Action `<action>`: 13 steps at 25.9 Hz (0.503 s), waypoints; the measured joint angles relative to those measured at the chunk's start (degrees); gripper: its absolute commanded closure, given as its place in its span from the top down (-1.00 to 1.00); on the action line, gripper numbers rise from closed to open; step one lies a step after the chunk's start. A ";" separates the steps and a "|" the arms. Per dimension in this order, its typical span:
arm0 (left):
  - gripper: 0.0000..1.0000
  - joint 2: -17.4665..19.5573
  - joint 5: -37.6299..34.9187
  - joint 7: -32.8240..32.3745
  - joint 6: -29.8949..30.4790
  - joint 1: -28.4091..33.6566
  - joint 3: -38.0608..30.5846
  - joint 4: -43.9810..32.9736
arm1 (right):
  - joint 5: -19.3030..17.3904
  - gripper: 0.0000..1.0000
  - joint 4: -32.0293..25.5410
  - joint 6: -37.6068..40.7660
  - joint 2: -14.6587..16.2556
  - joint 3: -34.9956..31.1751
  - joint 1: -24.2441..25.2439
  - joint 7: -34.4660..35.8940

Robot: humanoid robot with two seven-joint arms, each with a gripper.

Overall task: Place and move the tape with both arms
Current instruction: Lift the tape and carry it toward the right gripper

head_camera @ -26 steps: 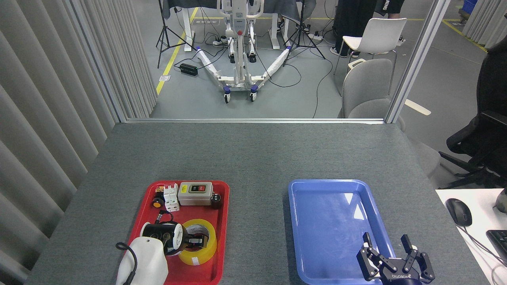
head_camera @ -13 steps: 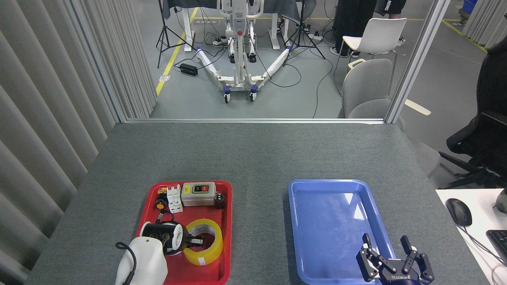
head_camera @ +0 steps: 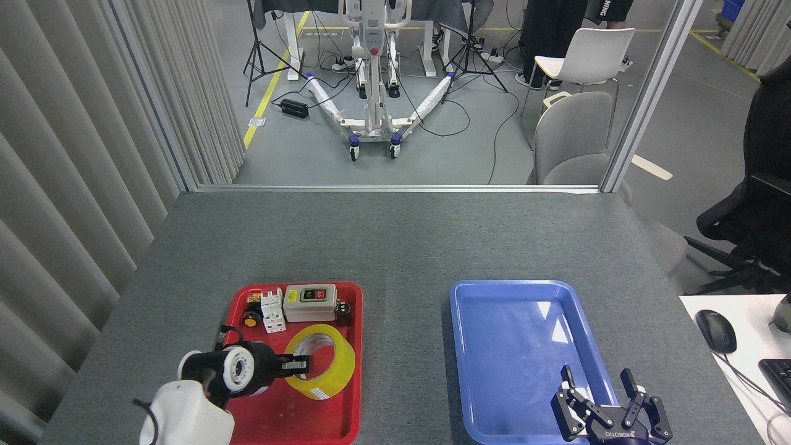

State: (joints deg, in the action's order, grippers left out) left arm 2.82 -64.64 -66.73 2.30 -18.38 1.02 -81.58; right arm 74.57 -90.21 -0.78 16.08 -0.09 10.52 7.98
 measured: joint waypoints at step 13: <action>-1.00 -6.10 48.09 -19.30 10.87 8.04 -8.29 -6.64 | 1.16 1.00 -0.26 0.11 -0.92 0.17 -0.36 0.03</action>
State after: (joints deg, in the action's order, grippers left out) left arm -3.28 -16.55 -86.03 13.17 -10.33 -7.28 -88.22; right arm 75.73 -90.46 -0.67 15.16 0.09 10.16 8.01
